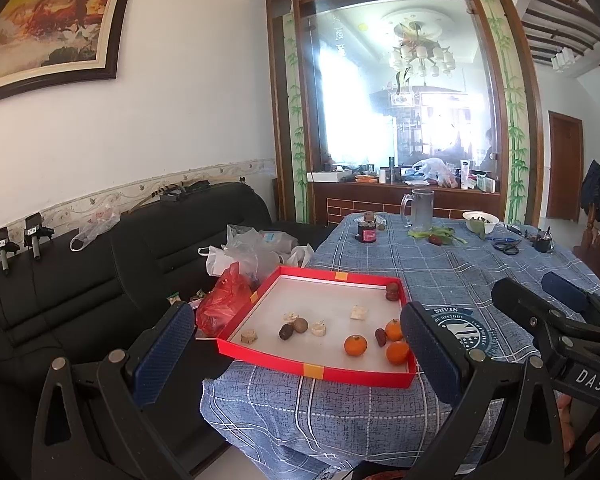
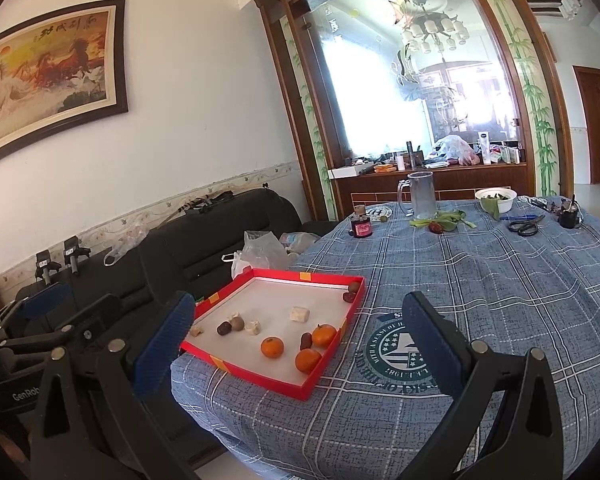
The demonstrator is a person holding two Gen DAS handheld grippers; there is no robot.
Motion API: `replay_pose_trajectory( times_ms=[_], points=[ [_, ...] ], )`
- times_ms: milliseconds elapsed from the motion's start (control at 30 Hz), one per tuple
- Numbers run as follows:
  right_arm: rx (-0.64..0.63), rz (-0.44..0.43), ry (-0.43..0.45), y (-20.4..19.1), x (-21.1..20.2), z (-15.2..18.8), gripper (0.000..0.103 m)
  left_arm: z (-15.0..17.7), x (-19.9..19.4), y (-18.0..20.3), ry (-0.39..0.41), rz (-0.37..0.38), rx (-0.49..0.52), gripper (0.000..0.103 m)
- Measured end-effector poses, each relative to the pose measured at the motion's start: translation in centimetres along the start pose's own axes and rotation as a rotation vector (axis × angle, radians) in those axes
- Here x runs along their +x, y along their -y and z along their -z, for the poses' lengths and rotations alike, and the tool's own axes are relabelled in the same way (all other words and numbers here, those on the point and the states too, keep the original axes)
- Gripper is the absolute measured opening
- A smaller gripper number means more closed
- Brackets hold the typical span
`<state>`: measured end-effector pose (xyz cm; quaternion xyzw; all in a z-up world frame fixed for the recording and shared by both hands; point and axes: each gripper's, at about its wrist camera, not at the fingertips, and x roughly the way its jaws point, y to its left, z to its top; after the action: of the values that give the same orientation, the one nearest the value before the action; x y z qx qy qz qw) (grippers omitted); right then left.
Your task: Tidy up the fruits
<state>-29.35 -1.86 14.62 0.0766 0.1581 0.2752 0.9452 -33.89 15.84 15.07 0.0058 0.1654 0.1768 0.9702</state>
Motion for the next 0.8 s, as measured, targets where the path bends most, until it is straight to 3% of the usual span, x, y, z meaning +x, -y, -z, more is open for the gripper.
replay_pose_trajectory(
  times_ms=[800],
  points=[
    [-0.027,-0.013,-0.032,-1.5,0.8,0.5,0.103,0.1,0.3,-1.0,-0.013,-0.004,-0.020,0.103]
  ],
)
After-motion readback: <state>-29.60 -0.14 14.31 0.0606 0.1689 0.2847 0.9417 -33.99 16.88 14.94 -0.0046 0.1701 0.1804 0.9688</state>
